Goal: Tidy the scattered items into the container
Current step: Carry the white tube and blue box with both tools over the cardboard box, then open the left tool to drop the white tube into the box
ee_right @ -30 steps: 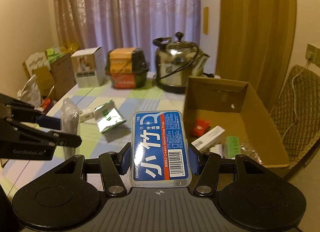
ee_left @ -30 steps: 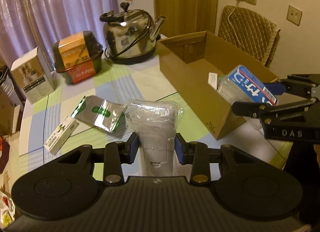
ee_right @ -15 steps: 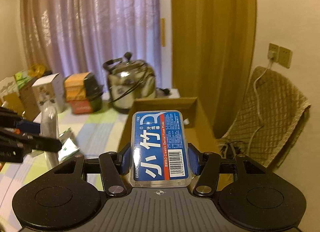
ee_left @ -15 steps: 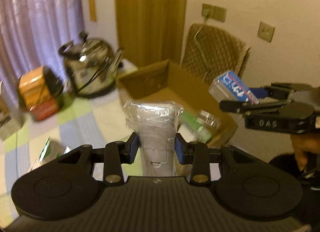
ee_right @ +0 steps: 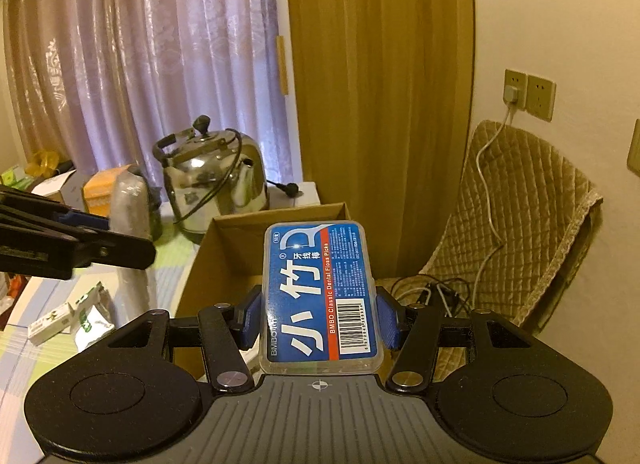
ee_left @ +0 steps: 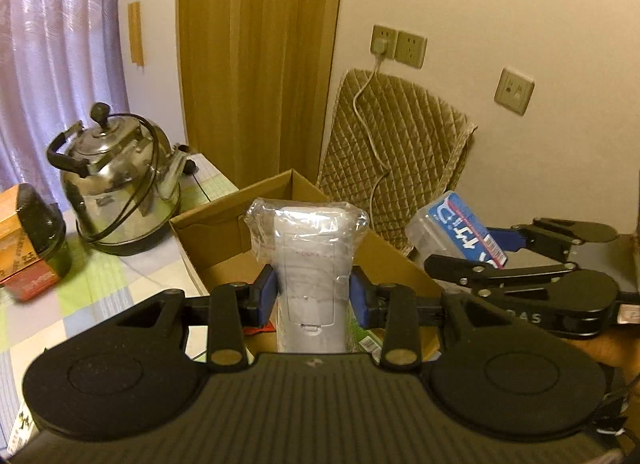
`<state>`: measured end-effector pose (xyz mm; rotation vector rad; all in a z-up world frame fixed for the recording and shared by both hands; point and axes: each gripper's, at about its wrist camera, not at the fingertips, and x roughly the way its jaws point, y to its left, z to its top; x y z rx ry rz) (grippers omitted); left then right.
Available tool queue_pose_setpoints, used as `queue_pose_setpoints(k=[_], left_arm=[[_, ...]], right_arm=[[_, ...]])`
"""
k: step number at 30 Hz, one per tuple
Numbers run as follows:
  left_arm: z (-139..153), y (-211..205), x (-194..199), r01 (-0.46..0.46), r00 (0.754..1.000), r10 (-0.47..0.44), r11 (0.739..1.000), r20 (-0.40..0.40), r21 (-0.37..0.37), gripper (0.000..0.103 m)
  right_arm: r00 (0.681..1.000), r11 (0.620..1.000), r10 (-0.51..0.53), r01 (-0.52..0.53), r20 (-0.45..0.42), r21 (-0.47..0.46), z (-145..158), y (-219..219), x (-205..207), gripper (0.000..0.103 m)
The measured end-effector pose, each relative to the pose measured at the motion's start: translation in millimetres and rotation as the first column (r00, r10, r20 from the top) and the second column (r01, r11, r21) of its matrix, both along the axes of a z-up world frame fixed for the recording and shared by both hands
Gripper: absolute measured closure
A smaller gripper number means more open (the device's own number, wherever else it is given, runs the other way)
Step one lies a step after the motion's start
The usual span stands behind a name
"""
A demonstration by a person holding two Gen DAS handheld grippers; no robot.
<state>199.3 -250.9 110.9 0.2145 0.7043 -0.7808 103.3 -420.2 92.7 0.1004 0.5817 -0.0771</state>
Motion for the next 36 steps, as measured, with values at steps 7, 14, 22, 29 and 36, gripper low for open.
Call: queue_pose_setpoints(k=[7,14,22,29,36], left_arm=[[-22,-24,29,0.024,0.999,-0.022,0.998,-0.034,0.05,0.07],[-45,-34,45,0.021,0.998,-0.016,0.996,-0.064,0.083,0.07],[-57,-31,52,0.01,0.997,-0.002,0.995,-0.079,0.101,0.07],[-61,-31,54,0.002,0.997,0.006,0.994,-0.083,0.105,0.07],[-61,-27,56,-0.002,0.998,0.01,0.994,-0.068,0.112,0.065]], right_arm=[[1.0,0.999,-0.004,0.005,-0.022,0.033,-18,-10,18,0.045],[0.999,0.999,0.011,-0.008,-0.049,0.042,-32,-11,32,0.045],[0.998,0.999,0.015,-0.012,-0.069,0.041,-44,-9,40,0.045],[0.997,0.999,0.013,-0.01,-0.072,0.039,-44,-8,44,0.045],[0.997,0.999,0.001,0.001,-0.076,0.033,-44,-8,47,0.045]])
